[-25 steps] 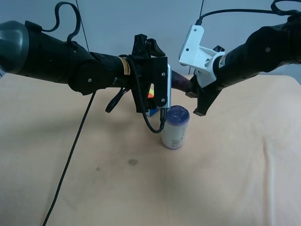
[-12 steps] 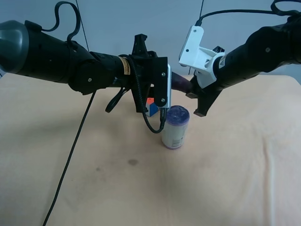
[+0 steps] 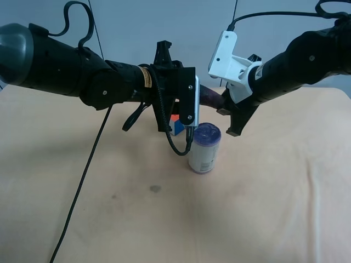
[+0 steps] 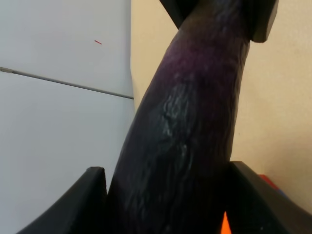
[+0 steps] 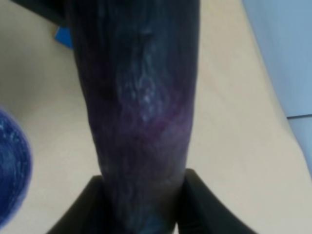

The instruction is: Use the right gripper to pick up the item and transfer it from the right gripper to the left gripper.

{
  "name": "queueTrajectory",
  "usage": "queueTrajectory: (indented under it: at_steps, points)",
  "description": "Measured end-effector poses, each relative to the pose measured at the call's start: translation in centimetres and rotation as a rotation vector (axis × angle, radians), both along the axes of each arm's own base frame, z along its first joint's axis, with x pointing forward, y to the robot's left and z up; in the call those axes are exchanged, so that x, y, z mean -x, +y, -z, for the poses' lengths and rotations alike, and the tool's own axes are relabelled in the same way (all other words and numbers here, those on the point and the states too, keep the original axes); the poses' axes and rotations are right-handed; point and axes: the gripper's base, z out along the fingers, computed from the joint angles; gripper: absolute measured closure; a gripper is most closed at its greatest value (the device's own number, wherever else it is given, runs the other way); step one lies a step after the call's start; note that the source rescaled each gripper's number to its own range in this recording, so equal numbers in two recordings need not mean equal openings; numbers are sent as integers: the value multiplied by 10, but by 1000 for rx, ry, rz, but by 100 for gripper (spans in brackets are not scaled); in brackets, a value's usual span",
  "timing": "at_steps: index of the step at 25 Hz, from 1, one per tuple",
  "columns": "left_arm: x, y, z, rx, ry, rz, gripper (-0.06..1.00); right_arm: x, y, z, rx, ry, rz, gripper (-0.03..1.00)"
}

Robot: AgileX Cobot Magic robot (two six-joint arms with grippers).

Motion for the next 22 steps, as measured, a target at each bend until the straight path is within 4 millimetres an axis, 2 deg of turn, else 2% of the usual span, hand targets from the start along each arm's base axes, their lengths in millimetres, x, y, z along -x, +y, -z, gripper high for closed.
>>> queueTrajectory:
  at_steps: [22]
  points:
    - [0, 0, 0, 9, 5, -4, 93, 0, 0, 0, 1, 0, 0, 97]
